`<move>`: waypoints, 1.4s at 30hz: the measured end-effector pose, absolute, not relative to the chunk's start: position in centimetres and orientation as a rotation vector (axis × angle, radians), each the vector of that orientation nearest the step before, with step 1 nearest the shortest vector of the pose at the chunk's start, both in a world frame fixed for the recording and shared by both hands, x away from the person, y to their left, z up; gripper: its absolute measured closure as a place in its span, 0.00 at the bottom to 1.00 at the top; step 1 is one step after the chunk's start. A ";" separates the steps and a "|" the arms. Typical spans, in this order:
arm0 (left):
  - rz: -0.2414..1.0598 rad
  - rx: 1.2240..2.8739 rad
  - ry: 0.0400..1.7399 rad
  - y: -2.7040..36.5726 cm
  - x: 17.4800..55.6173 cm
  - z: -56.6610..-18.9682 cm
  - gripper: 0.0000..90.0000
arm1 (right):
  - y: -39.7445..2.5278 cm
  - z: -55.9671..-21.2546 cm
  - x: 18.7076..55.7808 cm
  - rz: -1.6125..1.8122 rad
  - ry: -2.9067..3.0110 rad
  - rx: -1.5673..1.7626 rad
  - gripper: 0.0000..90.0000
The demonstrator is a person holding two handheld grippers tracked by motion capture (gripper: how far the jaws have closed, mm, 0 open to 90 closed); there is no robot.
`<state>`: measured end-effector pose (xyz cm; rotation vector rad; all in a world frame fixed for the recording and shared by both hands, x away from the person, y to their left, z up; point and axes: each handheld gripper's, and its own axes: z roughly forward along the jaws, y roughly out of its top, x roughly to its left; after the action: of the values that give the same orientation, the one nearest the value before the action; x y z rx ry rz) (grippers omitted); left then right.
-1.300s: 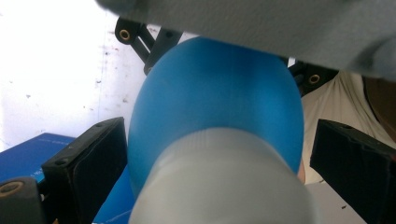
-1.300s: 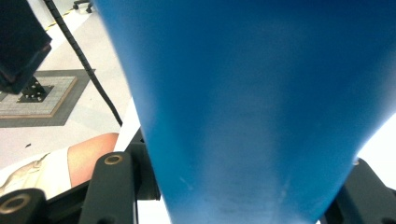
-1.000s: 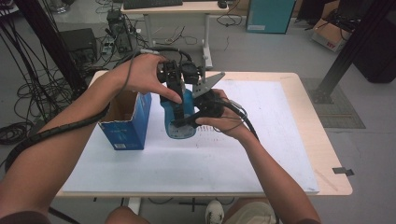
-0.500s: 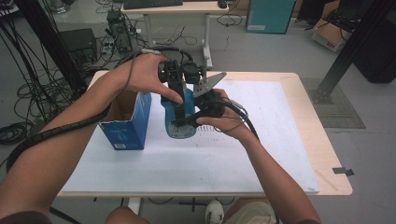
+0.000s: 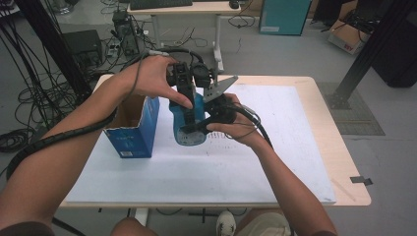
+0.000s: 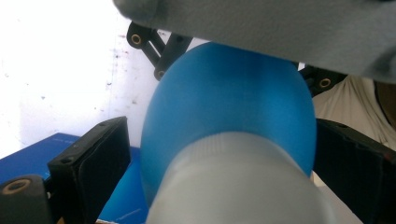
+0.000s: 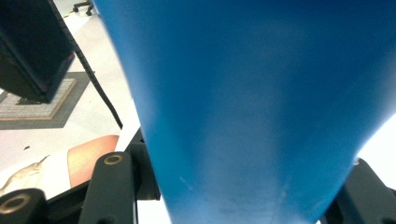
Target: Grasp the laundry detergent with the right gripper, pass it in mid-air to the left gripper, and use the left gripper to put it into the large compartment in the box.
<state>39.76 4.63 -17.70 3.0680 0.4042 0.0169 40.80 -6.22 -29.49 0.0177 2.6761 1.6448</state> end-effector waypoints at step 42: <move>0.038 3.063 0.361 4.3 39.6 -17.9 0.42 | -6.4 -29.6 40.7 1.621 2.650 -0.034 0.48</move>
<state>39.59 4.31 -17.87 3.0631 0.3610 0.0378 40.74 -6.38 -29.56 -0.0335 2.6501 1.6210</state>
